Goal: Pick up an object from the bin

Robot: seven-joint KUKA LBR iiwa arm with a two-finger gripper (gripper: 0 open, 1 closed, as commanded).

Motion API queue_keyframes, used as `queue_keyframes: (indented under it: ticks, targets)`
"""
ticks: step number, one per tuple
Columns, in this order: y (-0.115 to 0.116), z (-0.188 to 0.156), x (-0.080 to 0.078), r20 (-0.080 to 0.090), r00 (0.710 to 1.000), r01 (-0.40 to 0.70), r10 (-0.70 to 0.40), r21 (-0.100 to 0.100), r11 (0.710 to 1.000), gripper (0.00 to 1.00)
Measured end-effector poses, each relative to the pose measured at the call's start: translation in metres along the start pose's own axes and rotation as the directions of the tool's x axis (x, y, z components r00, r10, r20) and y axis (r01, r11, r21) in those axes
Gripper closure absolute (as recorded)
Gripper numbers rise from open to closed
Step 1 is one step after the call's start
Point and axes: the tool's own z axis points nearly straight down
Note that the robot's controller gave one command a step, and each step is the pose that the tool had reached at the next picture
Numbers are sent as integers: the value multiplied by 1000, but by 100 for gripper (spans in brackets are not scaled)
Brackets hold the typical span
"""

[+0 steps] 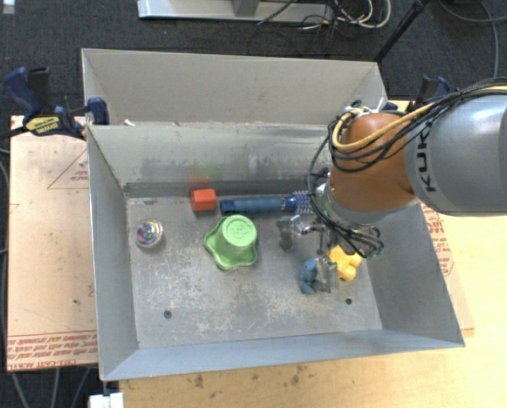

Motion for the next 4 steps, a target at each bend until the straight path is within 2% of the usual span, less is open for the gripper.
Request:
queue_keyframes:
  ticks: [1, 2, 3, 4]
  targets:
    - [-61, -3, 62, 1, 853, 522, -522, 0, 853, 0]
    - [-60, -4, 60, 2, 851, 525, -525, 0, 851, 100]
    - [-59, -129, 18, 8, 837, 547, -547, 10, 837, 100]
    - [-64, -199, 42, 4, 787, 616, -616, 8, 787, 100]
